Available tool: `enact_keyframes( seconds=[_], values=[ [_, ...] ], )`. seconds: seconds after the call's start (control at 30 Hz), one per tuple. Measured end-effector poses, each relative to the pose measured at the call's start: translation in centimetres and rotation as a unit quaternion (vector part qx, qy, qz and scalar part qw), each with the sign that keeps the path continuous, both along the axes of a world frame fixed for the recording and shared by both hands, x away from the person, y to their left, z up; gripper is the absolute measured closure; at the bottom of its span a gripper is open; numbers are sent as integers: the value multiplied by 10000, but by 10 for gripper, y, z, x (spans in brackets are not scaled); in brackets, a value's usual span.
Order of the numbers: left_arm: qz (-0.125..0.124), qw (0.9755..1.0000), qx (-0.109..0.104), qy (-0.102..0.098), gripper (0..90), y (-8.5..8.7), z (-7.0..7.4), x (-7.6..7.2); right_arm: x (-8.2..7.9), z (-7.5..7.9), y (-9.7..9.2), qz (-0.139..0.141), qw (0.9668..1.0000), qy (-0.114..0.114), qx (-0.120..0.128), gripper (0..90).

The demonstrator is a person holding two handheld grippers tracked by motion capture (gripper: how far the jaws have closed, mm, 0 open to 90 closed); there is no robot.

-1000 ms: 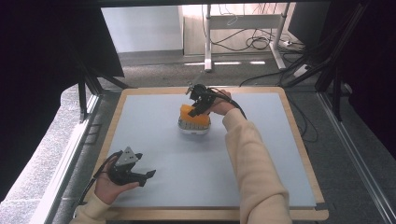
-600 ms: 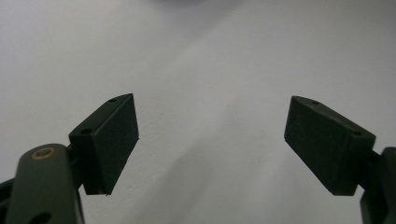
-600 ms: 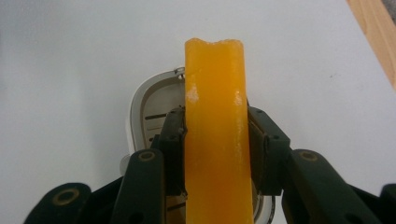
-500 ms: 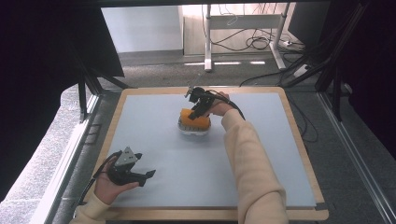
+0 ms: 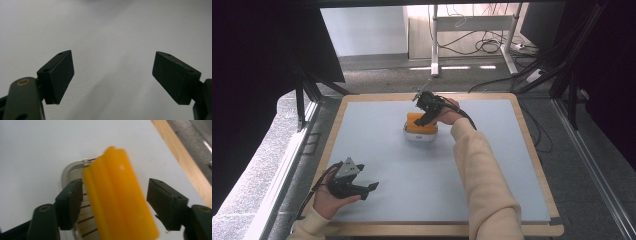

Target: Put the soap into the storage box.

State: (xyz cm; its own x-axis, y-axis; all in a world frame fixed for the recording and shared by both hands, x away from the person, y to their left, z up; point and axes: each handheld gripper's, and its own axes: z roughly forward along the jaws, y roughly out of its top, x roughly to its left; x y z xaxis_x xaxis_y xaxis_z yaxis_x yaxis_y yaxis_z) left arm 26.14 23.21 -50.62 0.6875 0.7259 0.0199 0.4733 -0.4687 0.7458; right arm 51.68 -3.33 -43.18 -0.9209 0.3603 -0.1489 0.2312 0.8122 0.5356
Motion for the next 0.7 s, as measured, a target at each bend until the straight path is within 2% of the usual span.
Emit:
enact_keyframes(
  seconds=[0.23, 0.33, 0.47, 0.63, 0.7],
  values=[
    [39, 10000, -69, -56, 178, 0, 1, -1, -6, 6, -5, -309, 9990, -165, 273, 198],
    [18, 10000, -22, -54, 178, 0, 1, -1, -10, 9, -10, -519, 9968, -120, 590, 191],
    [31, 10000, -34, -39, 177, 0, 1, -1, -17, 10, -18, -655, 9947, -106, 782, 188],
    [53, 10000, -51, -34, 178, 0, 0, -1, -28, 11, -31, -821, 9924, -167, 906, 184],
    [50, 10000, -34, -38, 178, 0, 0, 0, -35, 13, -37, -914, 9904, -166, 1027, 184]
  ],
)
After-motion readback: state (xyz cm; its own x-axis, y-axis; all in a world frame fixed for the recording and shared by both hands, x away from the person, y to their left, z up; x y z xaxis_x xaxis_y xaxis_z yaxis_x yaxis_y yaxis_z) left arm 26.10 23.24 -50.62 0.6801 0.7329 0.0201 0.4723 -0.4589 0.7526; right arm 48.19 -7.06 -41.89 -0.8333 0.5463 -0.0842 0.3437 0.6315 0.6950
